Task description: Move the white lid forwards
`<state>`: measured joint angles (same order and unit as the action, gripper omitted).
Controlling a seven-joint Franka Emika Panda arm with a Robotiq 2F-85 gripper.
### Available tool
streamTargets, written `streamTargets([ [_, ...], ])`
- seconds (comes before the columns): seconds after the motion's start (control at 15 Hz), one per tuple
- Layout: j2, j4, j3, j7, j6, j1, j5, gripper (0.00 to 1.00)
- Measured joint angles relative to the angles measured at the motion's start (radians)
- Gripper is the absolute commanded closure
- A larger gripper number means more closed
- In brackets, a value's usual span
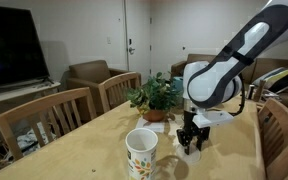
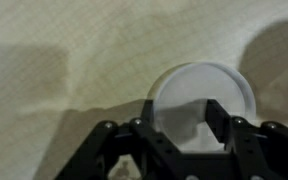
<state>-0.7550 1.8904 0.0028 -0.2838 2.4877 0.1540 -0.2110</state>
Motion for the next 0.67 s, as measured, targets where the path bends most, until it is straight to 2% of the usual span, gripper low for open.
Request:
streamTargets([
  [0.2,0.000,-0.009,0.000,0.000,-0.001,-0.001,0.000,0.96],
  [0.27,0.001,-0.011,0.000,0.000,-0.001,-0.001,0.000,1.00],
  [0.67,0.003,-0.012,0.000,0.000,-0.001,-0.002,0.000,1.00],
])
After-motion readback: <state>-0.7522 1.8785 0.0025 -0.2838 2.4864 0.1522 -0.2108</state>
